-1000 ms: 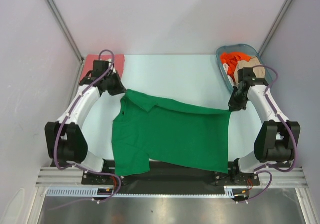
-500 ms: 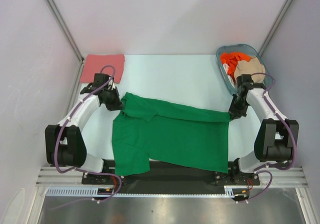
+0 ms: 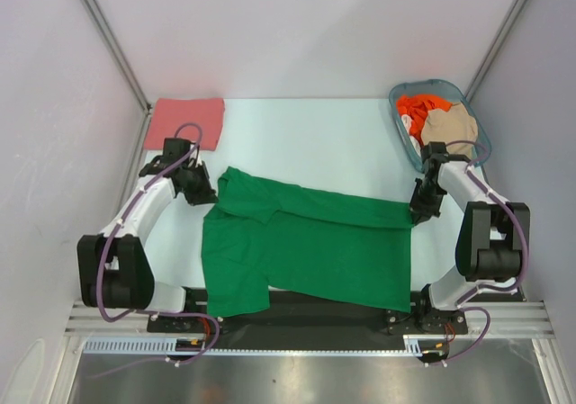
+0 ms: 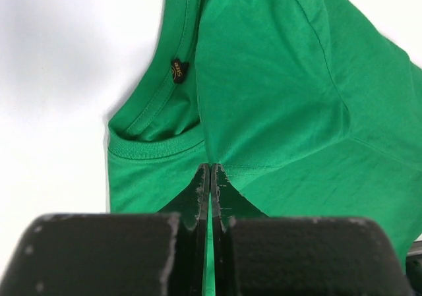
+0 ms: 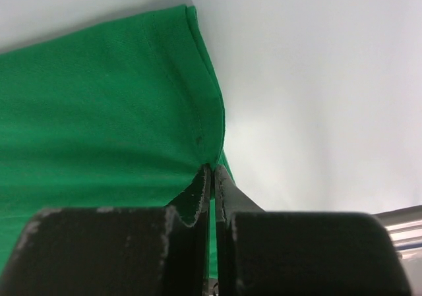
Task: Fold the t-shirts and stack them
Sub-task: Fold the tshirt
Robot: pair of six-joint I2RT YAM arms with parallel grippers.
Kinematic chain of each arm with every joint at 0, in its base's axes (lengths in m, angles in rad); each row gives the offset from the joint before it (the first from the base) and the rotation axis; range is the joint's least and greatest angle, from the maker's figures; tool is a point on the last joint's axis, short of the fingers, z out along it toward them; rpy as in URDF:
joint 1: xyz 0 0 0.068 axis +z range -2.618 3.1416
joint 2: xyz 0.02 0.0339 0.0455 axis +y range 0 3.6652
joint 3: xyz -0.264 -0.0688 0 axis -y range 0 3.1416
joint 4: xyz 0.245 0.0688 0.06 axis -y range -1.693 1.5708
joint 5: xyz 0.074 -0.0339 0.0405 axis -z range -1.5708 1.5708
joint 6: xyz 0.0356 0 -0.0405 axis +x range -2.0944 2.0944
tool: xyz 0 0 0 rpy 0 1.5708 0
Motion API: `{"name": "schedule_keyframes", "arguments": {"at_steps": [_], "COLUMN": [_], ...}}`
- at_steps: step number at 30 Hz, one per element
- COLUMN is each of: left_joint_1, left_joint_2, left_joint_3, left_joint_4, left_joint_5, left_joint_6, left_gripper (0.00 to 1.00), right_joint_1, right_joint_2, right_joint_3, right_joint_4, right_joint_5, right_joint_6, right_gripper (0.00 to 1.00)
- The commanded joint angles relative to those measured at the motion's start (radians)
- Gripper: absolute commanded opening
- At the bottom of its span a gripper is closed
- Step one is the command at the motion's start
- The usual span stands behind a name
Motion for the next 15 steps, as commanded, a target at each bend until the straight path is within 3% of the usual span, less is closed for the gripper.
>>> {"name": "schedule_keyframes", "arguments": {"at_steps": [1, 9, 12, 13, 15], "left_joint_1": [0.008, 0.008, 0.008, 0.008, 0.008], "left_joint_2": [-0.054, -0.064, -0.092, -0.104, -0.136], "left_joint_3": [-0.02, -0.054, -0.088, -0.112, -0.134], "left_joint_4": [0.012, 0.02, 0.017, 0.021, 0.012], "left_joint_5": [0.013, 0.006, 0.005, 0.002, -0.004], "left_joint_6": [0.012, 0.011, 0.003, 0.0, -0.003], "left_gripper": [0.0, 0.0, 0.0, 0.0, 0.0], "right_joint_1": [-0.006, -0.006, -0.006, -0.006, -0.006], "right_joint_2": [0.011, 0.047, 0.053, 0.048, 0.018], "right_joint_3": [-0.001, 0.004, 0.018, 0.021, 0.028], "right_joint_4": [0.016, 0.02, -0.006, -0.016, -0.026], "right_joint_5": [0.019, 0.006, -0.001, 0.013, -0.002], "right_joint_6": [0.008, 0.02, 0.023, 0.028, 0.029], "right_gripper": [0.02, 0.05, 0.13, 0.22, 0.29]}}
